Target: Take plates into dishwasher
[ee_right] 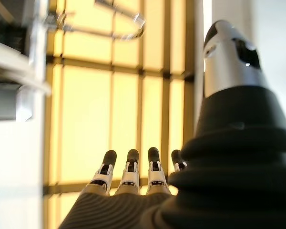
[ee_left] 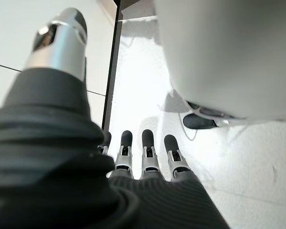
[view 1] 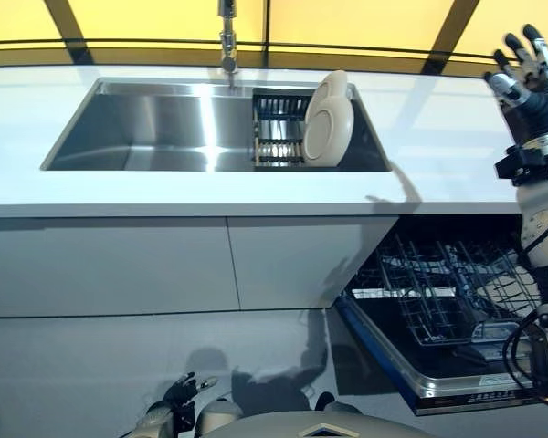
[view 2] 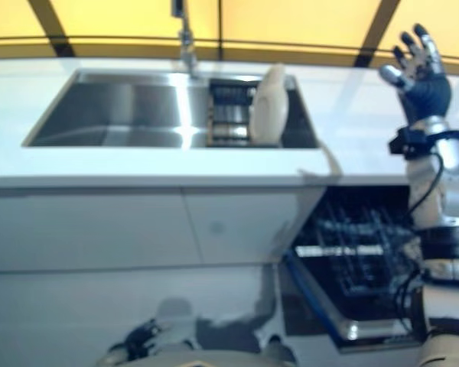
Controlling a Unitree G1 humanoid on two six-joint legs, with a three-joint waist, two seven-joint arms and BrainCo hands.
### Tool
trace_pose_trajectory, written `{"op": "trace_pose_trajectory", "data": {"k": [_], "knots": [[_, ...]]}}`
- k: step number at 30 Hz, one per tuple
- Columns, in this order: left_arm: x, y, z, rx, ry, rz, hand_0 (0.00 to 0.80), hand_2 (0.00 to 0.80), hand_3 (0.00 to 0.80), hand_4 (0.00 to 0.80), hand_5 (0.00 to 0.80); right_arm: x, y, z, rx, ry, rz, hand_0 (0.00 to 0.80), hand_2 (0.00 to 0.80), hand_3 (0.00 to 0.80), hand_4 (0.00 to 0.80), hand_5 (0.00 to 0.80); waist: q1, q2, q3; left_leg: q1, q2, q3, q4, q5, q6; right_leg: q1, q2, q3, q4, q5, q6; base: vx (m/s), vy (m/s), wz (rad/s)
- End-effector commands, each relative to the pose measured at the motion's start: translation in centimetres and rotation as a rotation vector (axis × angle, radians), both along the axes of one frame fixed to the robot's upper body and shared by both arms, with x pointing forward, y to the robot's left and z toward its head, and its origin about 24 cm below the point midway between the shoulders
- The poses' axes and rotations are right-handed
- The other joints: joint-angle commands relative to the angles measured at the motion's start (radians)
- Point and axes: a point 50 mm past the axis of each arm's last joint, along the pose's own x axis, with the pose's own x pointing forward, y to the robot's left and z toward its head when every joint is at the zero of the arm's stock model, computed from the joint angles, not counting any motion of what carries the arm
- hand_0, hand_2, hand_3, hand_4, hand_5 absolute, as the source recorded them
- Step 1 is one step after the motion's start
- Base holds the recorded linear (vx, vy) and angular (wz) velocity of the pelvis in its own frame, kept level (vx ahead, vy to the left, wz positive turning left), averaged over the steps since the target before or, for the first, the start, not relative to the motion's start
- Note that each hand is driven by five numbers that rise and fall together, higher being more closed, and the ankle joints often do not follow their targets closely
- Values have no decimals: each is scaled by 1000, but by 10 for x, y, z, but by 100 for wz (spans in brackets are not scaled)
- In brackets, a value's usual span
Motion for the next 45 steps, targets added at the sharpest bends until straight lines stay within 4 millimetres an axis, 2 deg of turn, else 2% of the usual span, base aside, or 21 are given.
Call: {"op": "trace_pose_trajectory", "data": {"k": [1,4,6,7,9,12,19,22,23,25,26,28,30,33,35,36,38,40,42,44,45], "knots": [[14,22,9,83,-11,-49,0,0,0,0,0,0,-3,33,-32,-70,-47,0,0,0,0,0,-2,-39,32,-5,-99,-73,80,-61,57,-96,1,52,84,144,41,211,-194,18],[23,32,14,90,-29,-11,0,0,0,0,0,6,-13,25,-97,60,-107,0,0,0,0,0,-25,-66,60,32,-78,-93,117,-102,34,-97,-55,81,-122,235,55,288,-311,28],[30,39,18,95,-46,24,0,0,0,0,0,7,-23,26,-137,115,-110,0,0,0,0,0,-23,-78,65,38,-62,-90,159,-136,39,-77,-71,58,-166,214,49,226,-241,34],[32,40,19,102,-50,41,0,0,0,0,0,9,-23,25,-134,142,-100,0,0,0,0,0,-15,-76,60,36,-50,-79,180,-142,36,-33,-42,45,-177,168,41,193,-171,26],[34,36,19,84,-58,53,0,0,0,0,0,10,-21,27,-169,168,-100,0,0,0,0,0,-4,-79,37,27,-41,-59,190,-129,23,18,-17,5,-191,123,20,192,-96,14],[31,26,16,62,-50,-63,0,0,0,0,0,10,-25,28,-198,210,-81,0,0,0,0,0,4,-75,13,32,-28,-30,167,-104,6,73,19,-20,-227,74,-16,212,-29,14],[27,15,12,48,-45,-129,0,0,0,0,0,13,-24,12,-239,292,-39,0,0,0,0,0,7,-66,-5,37,-33,-30,145,-96,-8,104,38,-35,-214,10,-44,159,-12,6],[26,19,12,66,-45,-74,0,0,0,0,0,16,-17,6,-250,291,-13,0,0,0,0,0,-2,-82,-3,15,-28,-31,296,-159,-25,94,38,-41,-178,-29,-86,125,-65,13],[26,19,12,69,-47,-65,0,0,0,0,0,17,-14,6,-247,289,-2,0,0,0,0,0,1,-87,-1,-12,-13,-35,378,-147,-38,99,42,-47,-177,-41,-105,68,-104,9],[25,16,11,55,-65,-31,0,0,0,0,0,18,-7,4,-269,286,-9,0,0,0,0,0,25,-98,15,-138,-3,-98,624,-50,-79,128,49,-61,-199,-55,-151,84,-65,7],[23,12,10,40,-72,-22,0,0,0,0,0,18,-5,4,-278,283,0,0,0,0,0,0,34,-96,22,-191,0,-117,687,-1,-85,138,53,-53,-206,-56,-160,135,54,-5],[23,7,10,17,-89,-3,0,0,0,0,0,19,-3,1,-293,290,-24,0,0,0,0,0,35,-88,29,-234,31,-112,647,64,-101,150,56,-16,-219,-50,-155,166,220,-36],[25,4,10,8,-107,6,0,0,0,0,0,20,0,-2,-317,295,-27,0,0,0,0,0,34,-74,25,-201,50,-101,501,64,-102,163,49,1,-234,-44,-130,192,383,-37],[27,-2,10,4,-109,-31,0,0,0,0,0,20,6,-15,-376,344,-18,0,0,0,0,0,23,-44,3,-133,120,-79,187,120,-115,187,48,40,-264,-33,-84,255,416,-40],[31,-7,11,-5,-119,-79,0,0,0,0,0,16,7,-16,-411,329,-28,0,0,0,0,0,26,-33,2,-129,153,-80,80,159,-132,209,34,65,-275,-37,-67,235,361,-32],[35,-9,12,-9,-130,-112,0,0,0,0,0,14,6,-18,-415,342,-34,0,0,0,0,0,24,-26,7,-150,176,-68,84,194,-144,222,32,76,-274,-46,-67,221,348,-38],[42,-9,14,5,-139,-164,0,0,0,0,0,10,3,-30,-397,373,-12,0,0,0,0,0,13,-21,2,-140,163,-32,89,168,-133,227,2,57,-260,-49,-48,153,277,-18],[45,-4,16,-3,-158,-95,0,0,0,0,0,2,4,-52,-423,420,47,0,0,0,0,0,11,-19,-7,-136,121,-35,84,144,-104,218,-22,53,-222,-63,-31,172,194,6],[42,8,17,32,-137,-87,0,0,0,0,0,-6,5,-70,-383,462,73,0,0,0,0,0,12,-15,-19,-119,100,-10,66,142,-88,204,-20,32,-165,-82,-26,176,105,-3],[35,19,17,63,-130,-43,0,0,0,0,0,-6,6,-74,-368,473,87,0,0,0,0,0,14,-16,-26,-95,95,30,34,145,-86,190,2,-6,-169,-77,-29,100,11,-18],[33,25,18,67,-132,-17,0,0,0,0,0,-5,10,-74,-353,471,96,0,0,0,0,0,11,-22,-18,-76,85,39,32,133,-85,187,11,1,-187,-66,-29,65,-42,-48]]}}
